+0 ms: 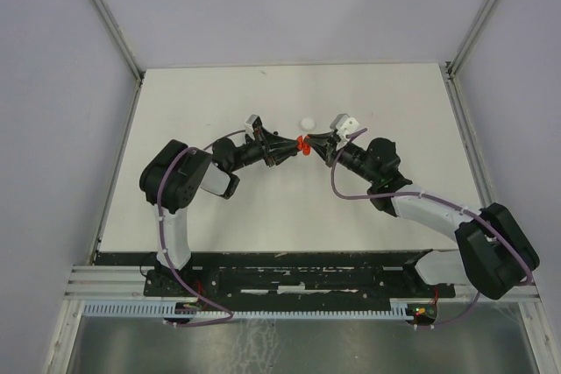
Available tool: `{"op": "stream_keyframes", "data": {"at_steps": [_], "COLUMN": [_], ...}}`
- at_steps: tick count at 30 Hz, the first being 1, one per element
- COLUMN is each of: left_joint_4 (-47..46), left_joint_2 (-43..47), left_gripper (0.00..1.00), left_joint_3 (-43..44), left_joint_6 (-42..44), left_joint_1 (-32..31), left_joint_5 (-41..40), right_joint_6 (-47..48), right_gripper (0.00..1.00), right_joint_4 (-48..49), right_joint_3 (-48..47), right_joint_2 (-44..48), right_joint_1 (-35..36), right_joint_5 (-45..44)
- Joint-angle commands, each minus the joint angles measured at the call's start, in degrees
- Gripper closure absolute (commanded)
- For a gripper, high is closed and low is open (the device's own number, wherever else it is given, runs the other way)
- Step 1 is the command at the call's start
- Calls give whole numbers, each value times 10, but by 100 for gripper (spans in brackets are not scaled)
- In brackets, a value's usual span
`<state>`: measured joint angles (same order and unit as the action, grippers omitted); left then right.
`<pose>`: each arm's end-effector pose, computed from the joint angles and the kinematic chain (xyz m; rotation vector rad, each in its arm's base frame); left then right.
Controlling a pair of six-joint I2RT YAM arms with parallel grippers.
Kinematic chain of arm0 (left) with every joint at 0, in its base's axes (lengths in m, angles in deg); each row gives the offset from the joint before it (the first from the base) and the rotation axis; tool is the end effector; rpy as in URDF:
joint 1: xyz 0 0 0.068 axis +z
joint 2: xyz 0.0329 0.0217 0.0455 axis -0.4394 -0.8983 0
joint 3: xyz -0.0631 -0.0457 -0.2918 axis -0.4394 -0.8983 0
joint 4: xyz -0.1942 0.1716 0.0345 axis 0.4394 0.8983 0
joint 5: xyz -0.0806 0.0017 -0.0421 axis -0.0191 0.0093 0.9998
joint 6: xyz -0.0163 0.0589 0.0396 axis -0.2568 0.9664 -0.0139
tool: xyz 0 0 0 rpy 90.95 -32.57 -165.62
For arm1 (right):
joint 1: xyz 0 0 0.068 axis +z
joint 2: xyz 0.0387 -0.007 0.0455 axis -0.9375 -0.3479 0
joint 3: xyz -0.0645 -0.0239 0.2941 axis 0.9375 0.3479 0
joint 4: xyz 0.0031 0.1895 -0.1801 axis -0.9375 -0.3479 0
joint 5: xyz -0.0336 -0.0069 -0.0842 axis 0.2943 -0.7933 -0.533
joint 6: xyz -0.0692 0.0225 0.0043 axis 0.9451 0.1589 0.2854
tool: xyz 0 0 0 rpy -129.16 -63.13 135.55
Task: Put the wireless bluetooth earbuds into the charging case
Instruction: Place the earbud in the charging case.
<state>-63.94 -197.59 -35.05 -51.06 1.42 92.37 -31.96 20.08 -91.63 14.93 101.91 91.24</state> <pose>0.3304 -0.1972 0.1868 -0.5056 1.8710 -2.2592 0.2399 0.1771 0.2898 -0.7413 1.3466 0.6838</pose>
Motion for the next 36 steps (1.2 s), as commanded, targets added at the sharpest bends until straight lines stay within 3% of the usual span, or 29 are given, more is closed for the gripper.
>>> {"op": "stream_keyframes", "data": {"at_steps": [1,36], "left_joint_4": [-76,-81], "left_joint_2": [24,33], "left_gripper": [97,97], "left_joint_3": [2,11], "left_joint_6": [-12,-27], "left_joint_1": [-4,-4], "left_joint_5": [-1,-3], "right_joint_6": [2,19], "right_gripper": [98,99], "right_joint_4": [28,10], "right_joint_3": [-7,11], "right_joint_2": [-5,1], "right_joint_1": [2,3], "right_joint_5": [0,-14]}}
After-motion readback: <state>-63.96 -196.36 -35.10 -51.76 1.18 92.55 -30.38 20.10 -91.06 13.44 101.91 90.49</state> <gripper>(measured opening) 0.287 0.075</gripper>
